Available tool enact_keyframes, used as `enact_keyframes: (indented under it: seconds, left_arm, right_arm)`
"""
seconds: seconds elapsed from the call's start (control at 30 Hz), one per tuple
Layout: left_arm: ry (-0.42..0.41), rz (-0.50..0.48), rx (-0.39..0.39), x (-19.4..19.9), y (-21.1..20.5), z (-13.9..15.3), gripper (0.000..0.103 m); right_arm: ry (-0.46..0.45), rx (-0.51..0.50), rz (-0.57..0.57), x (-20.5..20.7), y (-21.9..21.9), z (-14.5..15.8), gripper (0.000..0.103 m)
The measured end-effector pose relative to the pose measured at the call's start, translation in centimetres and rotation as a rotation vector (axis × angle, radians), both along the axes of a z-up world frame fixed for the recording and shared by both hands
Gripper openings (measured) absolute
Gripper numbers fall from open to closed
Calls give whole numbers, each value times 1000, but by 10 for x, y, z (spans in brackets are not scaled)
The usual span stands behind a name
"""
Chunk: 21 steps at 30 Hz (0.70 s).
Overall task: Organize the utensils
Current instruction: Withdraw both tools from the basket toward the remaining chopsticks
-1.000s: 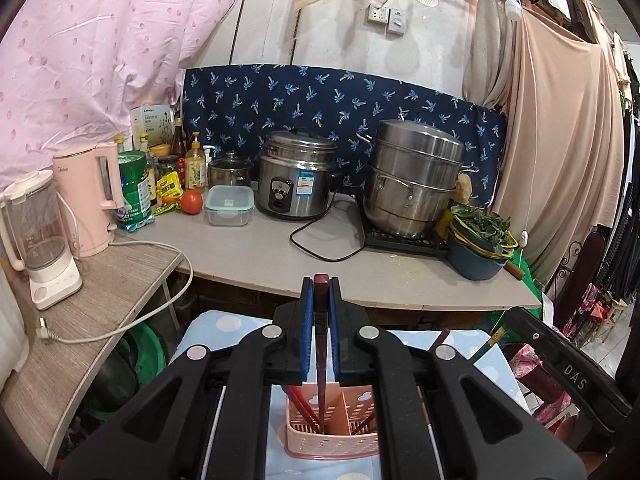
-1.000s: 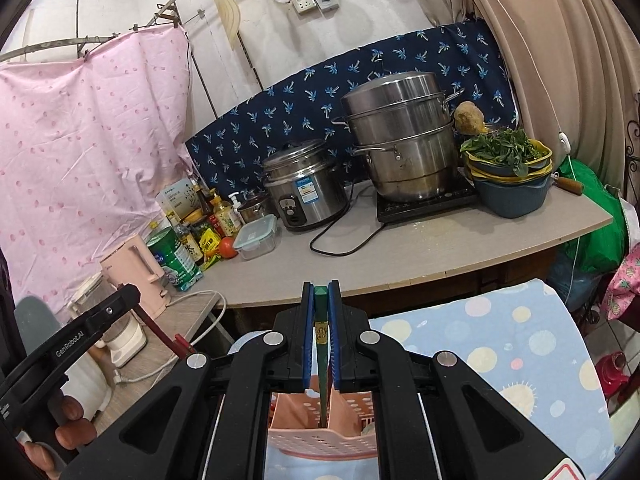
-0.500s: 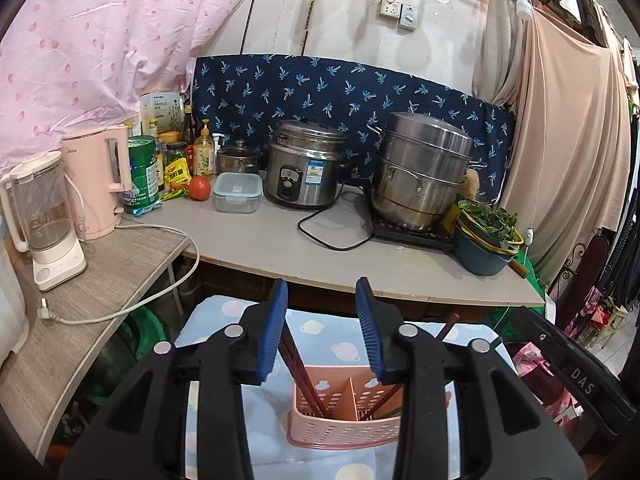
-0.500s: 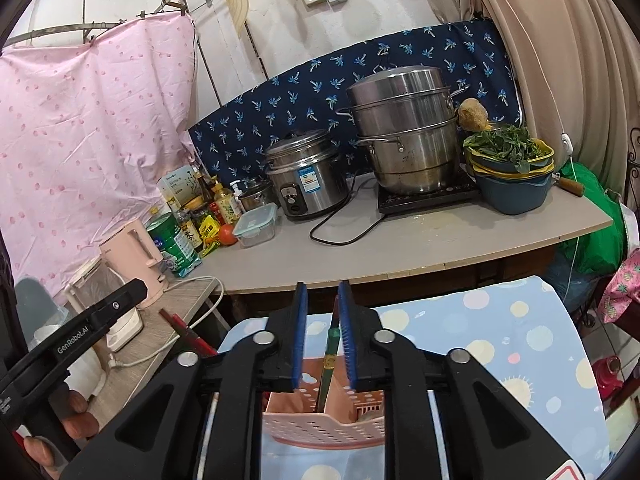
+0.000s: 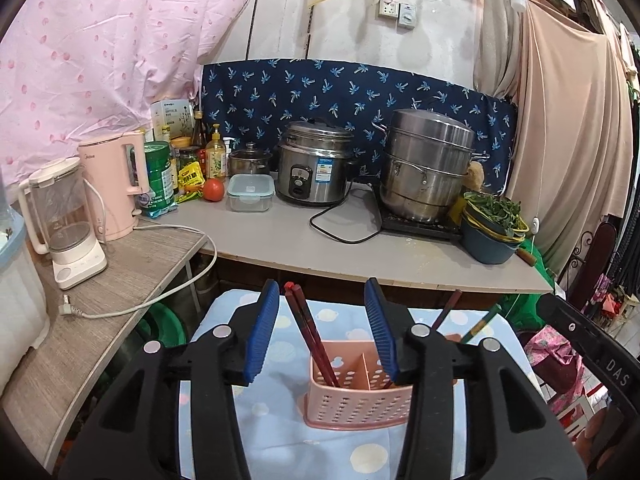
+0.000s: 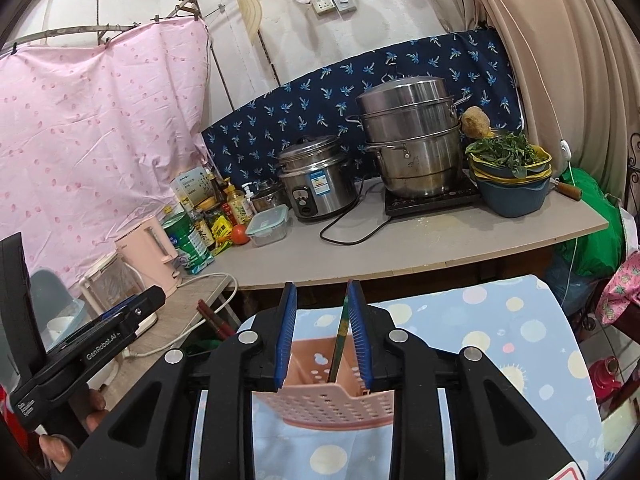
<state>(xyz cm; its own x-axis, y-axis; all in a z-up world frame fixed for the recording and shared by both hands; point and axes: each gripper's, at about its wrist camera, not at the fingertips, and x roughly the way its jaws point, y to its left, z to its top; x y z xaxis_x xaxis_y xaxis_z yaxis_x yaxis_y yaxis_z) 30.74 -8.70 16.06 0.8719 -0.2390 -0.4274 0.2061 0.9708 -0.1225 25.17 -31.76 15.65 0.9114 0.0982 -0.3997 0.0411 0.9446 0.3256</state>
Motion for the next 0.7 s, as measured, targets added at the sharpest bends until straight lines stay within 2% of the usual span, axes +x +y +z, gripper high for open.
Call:
enact_keyframes:
  seconds: [0.3,0.37,0.4,0.57,0.7]
  left_arm:
    - [1,4,66,-35,-2,-3,43]
    - [3,6,71,-43,-1,-3,46]
    - [3,6,71,-47,1,-3,49]
    - [16,18,91,-71,8,-8,50]
    - [32,30,143,-93,10,-20,51]
  right_arm:
    - [10,-69,21,-41,20,-1,26]
    - [17,-75,26,-51,23,-2,26]
    - [21,-77,29,-56,24,-3,26]
    - [45,-122,30,-85,34,-12,26]
    - [81,-170,36,-109,43,-24,26]
